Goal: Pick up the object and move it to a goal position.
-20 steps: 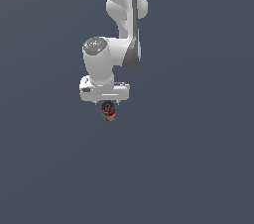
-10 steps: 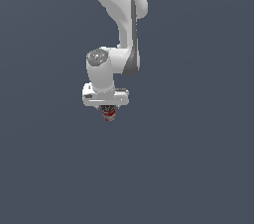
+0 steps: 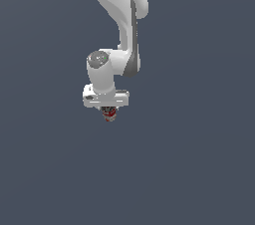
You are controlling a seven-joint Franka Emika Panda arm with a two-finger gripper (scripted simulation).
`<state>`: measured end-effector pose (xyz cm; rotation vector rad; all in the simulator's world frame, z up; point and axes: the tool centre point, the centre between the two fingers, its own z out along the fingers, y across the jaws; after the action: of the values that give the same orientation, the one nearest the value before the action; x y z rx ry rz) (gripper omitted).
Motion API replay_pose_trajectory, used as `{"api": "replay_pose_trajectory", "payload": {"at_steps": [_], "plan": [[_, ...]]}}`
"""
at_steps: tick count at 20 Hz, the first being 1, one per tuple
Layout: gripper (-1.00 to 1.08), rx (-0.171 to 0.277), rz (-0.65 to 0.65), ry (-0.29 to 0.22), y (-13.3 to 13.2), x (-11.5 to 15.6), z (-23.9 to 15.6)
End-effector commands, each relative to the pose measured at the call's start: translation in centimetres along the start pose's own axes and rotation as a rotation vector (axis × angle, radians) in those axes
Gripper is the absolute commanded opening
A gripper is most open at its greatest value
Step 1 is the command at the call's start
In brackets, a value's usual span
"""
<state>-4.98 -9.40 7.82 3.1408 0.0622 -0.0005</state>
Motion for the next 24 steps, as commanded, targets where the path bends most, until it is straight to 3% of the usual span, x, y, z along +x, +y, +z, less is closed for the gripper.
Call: {"api": "replay_pose_trajectory", "payload": {"at_steps": [1, 12, 24], "plan": [[-1.00, 0.000, -0.001, 0.000, 0.0, 0.0, 0.1], [-1.00, 0.000, -0.001, 0.000, 1.3, 1.0, -1.0], [-1.00, 0.000, -0.001, 0.000, 7.2, 5.3, -5.3]]}}
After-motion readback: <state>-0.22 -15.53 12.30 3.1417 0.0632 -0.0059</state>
